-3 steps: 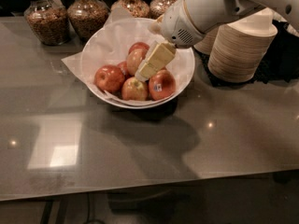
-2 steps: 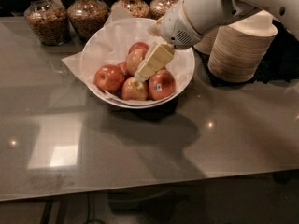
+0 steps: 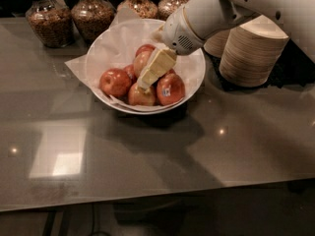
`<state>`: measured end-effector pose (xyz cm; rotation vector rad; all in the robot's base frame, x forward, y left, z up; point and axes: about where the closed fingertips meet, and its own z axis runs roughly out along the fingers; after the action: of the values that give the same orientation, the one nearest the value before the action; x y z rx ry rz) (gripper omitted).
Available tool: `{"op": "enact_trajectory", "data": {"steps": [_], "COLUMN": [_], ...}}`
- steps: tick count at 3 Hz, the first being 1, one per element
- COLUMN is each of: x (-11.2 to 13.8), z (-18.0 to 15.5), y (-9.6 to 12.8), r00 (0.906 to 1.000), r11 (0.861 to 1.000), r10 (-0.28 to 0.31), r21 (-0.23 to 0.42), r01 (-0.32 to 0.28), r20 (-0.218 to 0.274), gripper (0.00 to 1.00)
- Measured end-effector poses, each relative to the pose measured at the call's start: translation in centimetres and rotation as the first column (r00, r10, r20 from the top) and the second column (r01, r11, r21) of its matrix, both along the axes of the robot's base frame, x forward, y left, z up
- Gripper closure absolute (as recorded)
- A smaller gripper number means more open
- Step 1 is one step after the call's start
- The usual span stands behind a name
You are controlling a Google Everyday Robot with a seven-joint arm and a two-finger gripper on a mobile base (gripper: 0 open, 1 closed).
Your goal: Pick apple from white bowl
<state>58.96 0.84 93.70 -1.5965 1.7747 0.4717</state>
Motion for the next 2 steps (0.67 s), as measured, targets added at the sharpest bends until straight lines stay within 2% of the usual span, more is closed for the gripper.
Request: {"op": "enact_trajectory", "data": {"steps": [1, 2], "x": [0.07, 0.21], "z": [-0.25, -0.61], "y": [0.08, 0.03], "r00": [1.0, 0.9999], "r11": [1.0, 1.0], "r10": [-0.002, -0.007], "r21": [-0.001, -0.001], "r01": [0.002, 0.007], "r20": [-0.004, -0.009], "gripper": [0.21, 0.21]}}
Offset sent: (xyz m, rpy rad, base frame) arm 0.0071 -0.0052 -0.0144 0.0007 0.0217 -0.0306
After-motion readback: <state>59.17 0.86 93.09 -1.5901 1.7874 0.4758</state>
